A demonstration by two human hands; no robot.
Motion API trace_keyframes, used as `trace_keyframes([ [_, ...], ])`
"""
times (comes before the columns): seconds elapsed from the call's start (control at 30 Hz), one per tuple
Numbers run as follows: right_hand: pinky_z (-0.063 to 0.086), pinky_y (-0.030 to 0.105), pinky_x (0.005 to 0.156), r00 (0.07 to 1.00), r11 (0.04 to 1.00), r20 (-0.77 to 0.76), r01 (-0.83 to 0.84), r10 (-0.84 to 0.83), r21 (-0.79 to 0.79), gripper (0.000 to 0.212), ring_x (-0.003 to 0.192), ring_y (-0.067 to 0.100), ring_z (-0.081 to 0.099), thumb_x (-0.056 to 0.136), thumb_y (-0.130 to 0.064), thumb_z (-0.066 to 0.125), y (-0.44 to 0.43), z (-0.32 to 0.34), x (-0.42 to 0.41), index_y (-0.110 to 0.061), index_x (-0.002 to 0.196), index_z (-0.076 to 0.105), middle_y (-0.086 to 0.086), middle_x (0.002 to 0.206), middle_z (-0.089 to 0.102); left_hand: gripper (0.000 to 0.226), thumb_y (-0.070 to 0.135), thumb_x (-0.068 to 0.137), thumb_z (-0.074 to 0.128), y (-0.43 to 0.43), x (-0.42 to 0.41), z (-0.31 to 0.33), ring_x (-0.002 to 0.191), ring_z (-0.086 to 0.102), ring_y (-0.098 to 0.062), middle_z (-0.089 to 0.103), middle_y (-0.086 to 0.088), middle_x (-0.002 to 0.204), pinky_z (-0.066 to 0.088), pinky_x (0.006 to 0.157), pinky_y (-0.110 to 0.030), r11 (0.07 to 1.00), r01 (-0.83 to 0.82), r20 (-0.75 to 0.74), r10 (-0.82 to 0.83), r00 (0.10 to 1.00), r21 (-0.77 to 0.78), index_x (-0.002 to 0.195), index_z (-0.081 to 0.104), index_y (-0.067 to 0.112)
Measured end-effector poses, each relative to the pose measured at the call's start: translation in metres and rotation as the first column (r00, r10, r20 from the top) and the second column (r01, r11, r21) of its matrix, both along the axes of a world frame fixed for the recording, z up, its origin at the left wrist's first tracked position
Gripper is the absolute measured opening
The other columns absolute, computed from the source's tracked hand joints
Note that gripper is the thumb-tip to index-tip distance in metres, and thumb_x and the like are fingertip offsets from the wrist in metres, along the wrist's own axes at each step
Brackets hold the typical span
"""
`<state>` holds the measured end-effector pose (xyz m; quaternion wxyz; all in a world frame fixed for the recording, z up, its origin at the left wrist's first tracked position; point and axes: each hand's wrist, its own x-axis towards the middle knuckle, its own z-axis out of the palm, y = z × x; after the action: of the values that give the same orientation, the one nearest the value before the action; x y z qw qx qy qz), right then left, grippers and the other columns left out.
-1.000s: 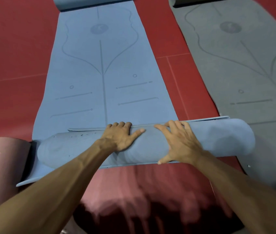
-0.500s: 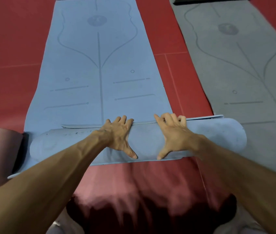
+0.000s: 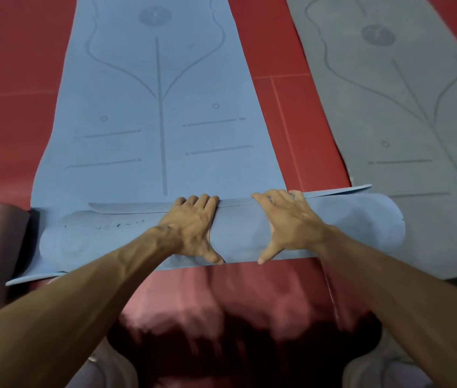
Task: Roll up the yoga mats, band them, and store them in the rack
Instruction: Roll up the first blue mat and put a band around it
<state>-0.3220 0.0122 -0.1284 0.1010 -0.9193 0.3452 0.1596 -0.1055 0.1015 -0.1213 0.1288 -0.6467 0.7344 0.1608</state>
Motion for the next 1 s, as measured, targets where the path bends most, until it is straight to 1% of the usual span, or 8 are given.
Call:
trace_keyframes([
  [0.13,0.028,0.042,0.103,0.999,0.998,0.048,-0.008,0.011,-0.06,0.133,0.121,0.02,0.041,0.035,-0.083,0.072,0.015,0.004,-0.005,-0.019,0.143,0.028,0.0,0.13,0.042,0.129,0.081,0.045,0.065,0.013,-0.009,0.003,0.118,0.043,-0.022,0.04,0.002,0.131,0.03,0.106,-0.041,0.999,-0.026,-0.01,0.026,1.0,-0.029,0.147,0.015,0.019],
  [0.37,0.013,0.049,0.114,0.997,0.984,0.067,0.041,-0.03,-0.175,0.133,0.138,0.021,0.026,0.042,-0.071,0.08,0.009,0.055,-0.015,-0.019,0.149,0.02,0.005,0.147,0.031,0.122,0.07,0.043,0.074,0.001,-0.025,0.048,0.119,0.04,-0.024,0.039,0.0,0.13,0.028,0.107,-0.048,0.986,-0.108,-0.047,0.102,0.994,-0.125,0.144,0.02,0.026],
  [0.5,0.004,0.052,0.117,0.996,0.985,0.07,0.065,-0.055,-0.159,0.132,0.143,0.02,0.017,0.047,-0.064,0.083,-0.004,0.107,-0.029,-0.021,0.151,0.015,0.004,0.152,0.024,0.123,0.071,0.042,0.075,-0.013,-0.041,0.095,0.121,0.039,-0.024,0.04,-0.001,0.132,0.029,0.105,-0.047,0.979,-0.142,-0.052,0.136,0.989,-0.147,0.144,0.02,0.026],
  [0.57,0.006,0.048,0.118,0.996,0.991,0.067,0.06,-0.052,-0.121,0.127,0.144,0.02,0.016,0.053,-0.061,0.082,-0.011,0.146,-0.044,-0.022,0.152,0.014,0.003,0.154,0.021,0.12,0.07,0.043,0.076,-0.018,-0.054,0.127,0.121,0.04,-0.025,0.043,-0.001,0.132,0.031,0.101,-0.046,0.974,-0.159,-0.064,0.151,0.986,-0.16,0.142,0.024,0.026],
  [0.63,0.017,0.04,0.118,0.997,0.997,0.059,0.051,-0.047,-0.063,0.113,0.141,0.022,0.025,0.064,-0.055,0.08,-0.022,0.194,-0.065,-0.019,0.151,0.019,0.005,0.153,0.027,0.116,0.069,0.043,0.078,-0.024,-0.067,0.159,0.119,0.042,-0.025,0.046,-0.002,0.128,0.033,0.097,-0.045,0.968,-0.182,-0.085,0.169,0.982,-0.173,0.139,0.03,0.026],
  [0.77,0.039,0.031,0.098,0.967,0.966,0.02,0.253,-0.252,-0.052,0.068,0.122,0.028,0.05,0.084,-0.039,0.07,-0.04,0.302,-0.128,-0.013,0.141,0.042,0.01,0.136,0.054,0.115,0.07,0.041,0.079,-0.036,-0.105,0.217,0.116,0.045,-0.026,0.049,-0.004,0.124,0.035,0.095,-0.045,0.949,-0.197,-0.11,0.175,0.978,-0.244,0.138,0.033,0.027],
  [0.9,0.038,0.023,0.072,0.9,0.901,0.167,0.422,-0.402,-0.107,0.023,0.09,0.02,0.061,0.089,-0.032,0.065,-0.012,0.357,-0.216,-0.015,0.104,0.068,0.004,0.105,0.071,0.115,0.072,0.041,0.078,-0.048,-0.164,0.275,0.117,0.046,-0.028,0.049,-0.005,0.124,0.037,0.094,-0.047,0.929,-0.147,-0.108,0.117,0.987,-0.338,0.136,0.033,0.026],
  [1.0,0.047,0.022,0.065,0.775,0.825,0.285,0.539,-0.564,0.169,0.016,0.071,0.014,0.067,0.089,-0.023,0.067,0.026,0.351,-0.281,-0.006,0.09,0.069,0.002,0.079,0.07,0.114,0.071,0.04,0.079,-0.053,-0.219,0.307,0.117,0.046,-0.03,0.048,-0.007,0.125,0.038,0.095,-0.049,0.918,-0.084,-0.093,0.052,0.994,-0.387,0.135,0.035,0.024],
])
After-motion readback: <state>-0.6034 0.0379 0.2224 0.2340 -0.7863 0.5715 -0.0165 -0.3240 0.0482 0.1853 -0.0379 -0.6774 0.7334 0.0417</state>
